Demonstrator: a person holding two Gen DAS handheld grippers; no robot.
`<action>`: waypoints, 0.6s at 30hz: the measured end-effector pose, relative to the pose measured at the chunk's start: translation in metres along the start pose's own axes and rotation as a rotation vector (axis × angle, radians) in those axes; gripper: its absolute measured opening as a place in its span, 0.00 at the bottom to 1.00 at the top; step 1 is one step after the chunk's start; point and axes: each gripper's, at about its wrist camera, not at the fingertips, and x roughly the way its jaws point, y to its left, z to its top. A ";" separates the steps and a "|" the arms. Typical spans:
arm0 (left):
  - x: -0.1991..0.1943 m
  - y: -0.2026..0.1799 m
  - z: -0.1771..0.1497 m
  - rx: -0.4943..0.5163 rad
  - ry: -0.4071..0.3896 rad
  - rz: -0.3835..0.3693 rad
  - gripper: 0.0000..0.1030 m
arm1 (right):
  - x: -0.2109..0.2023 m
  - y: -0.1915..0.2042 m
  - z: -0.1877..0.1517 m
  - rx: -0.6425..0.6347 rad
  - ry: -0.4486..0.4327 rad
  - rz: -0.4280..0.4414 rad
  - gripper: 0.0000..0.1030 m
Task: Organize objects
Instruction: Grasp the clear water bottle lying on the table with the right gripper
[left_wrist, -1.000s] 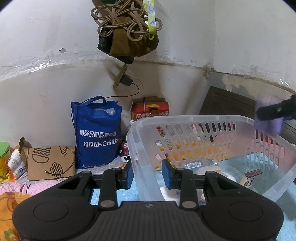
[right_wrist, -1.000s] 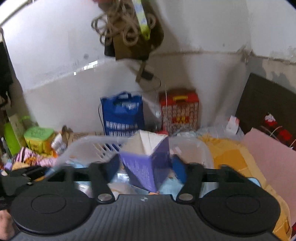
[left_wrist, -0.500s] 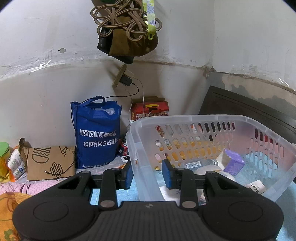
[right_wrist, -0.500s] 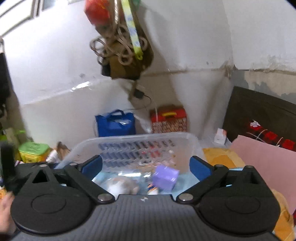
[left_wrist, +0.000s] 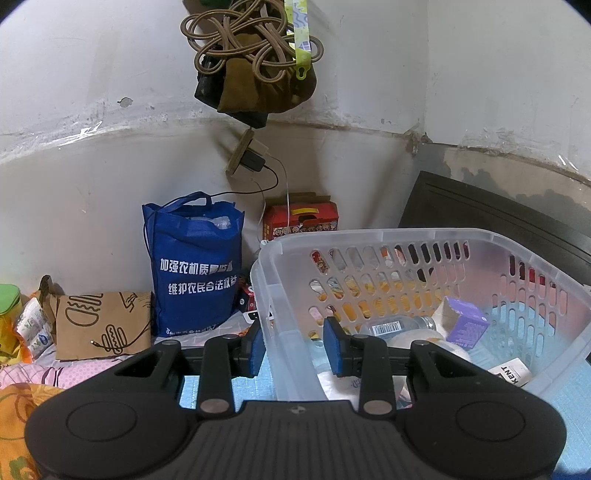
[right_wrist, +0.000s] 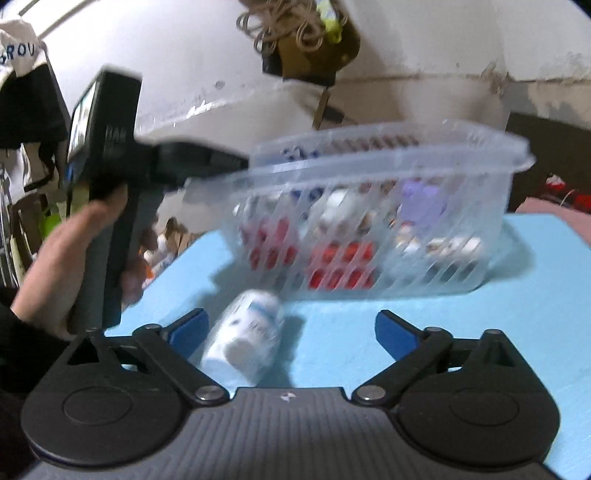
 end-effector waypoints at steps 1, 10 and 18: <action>0.000 0.000 0.000 0.001 0.000 0.000 0.36 | 0.004 0.003 -0.001 -0.007 0.011 0.008 0.93; -0.001 -0.002 0.000 -0.002 0.000 -0.002 0.36 | 0.018 0.021 -0.005 -0.050 0.027 0.002 0.79; -0.001 -0.002 0.000 -0.002 -0.001 -0.001 0.37 | 0.030 0.038 -0.007 -0.079 0.064 0.034 0.79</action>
